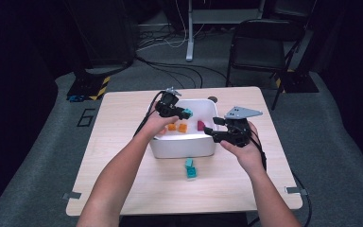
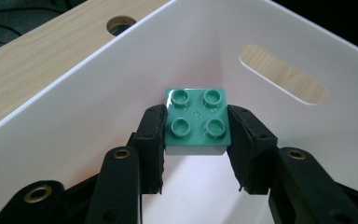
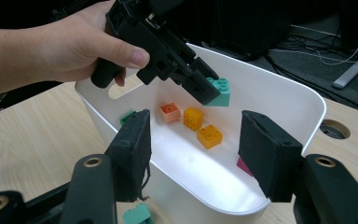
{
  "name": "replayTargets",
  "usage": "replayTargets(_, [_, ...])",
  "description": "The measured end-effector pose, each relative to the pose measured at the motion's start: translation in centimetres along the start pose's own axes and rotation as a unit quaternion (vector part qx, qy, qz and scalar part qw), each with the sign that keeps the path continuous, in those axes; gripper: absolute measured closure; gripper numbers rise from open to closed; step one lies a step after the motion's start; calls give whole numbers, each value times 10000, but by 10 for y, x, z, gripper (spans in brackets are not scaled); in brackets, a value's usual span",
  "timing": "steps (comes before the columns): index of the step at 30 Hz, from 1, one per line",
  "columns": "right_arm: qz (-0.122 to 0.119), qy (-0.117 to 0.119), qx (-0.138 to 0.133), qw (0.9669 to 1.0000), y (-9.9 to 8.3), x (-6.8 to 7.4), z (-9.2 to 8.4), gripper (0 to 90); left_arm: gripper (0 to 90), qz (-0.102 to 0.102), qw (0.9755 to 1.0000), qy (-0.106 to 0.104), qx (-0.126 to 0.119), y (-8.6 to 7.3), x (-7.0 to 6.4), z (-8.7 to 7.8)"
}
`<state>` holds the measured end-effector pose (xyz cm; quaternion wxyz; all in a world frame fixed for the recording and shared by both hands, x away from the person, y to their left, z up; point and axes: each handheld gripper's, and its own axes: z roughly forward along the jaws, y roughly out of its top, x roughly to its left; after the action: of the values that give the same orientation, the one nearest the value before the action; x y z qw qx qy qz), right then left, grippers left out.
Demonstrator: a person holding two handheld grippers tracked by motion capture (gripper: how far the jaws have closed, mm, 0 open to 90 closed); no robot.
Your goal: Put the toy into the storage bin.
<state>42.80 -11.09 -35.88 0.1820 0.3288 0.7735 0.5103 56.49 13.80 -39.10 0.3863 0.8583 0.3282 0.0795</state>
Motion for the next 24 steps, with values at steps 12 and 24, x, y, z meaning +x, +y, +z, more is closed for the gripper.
replayTargets(12, [20,-11,3,10000,-1,-1,0,431,556,52,9999,85,64,1,-6,-2])
replayTargets(24, [47,-25,-14,10000,0,-2,-1,430,562,383,9989,83,-238,3,-24,-45])
